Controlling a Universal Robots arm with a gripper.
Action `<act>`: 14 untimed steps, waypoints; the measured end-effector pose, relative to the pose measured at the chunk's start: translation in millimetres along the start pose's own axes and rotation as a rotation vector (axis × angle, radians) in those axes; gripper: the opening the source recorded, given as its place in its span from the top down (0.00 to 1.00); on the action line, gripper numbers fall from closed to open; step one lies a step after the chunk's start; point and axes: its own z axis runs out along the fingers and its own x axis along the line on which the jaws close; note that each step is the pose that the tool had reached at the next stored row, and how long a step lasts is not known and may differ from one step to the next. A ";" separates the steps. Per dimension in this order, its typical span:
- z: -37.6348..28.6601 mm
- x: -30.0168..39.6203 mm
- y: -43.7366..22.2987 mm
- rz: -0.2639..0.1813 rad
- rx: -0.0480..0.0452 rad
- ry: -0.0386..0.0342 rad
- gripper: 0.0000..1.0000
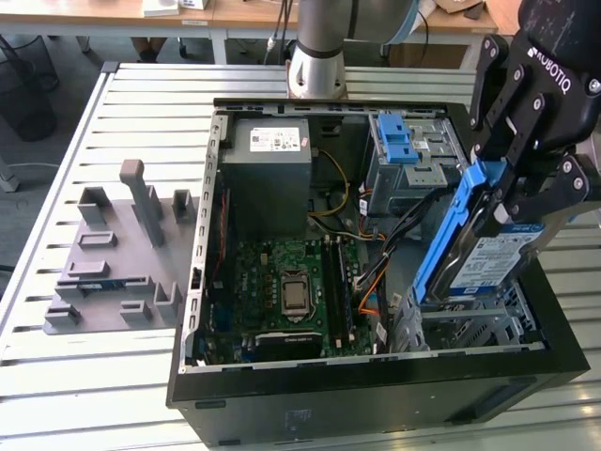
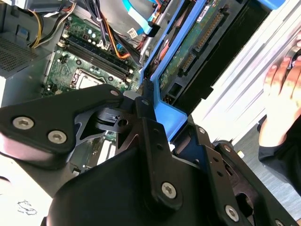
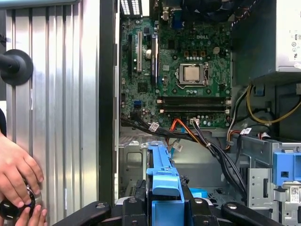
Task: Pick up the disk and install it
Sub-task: 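Insert the disk into the insertion slot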
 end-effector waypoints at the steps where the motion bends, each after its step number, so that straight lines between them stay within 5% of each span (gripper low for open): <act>1: 0.4 0.2 -0.5 0.000 0.0000 -0.0001 0.64; 14: 6.2 0.5 -3.9 0.010 0.0000 -0.0002 0.64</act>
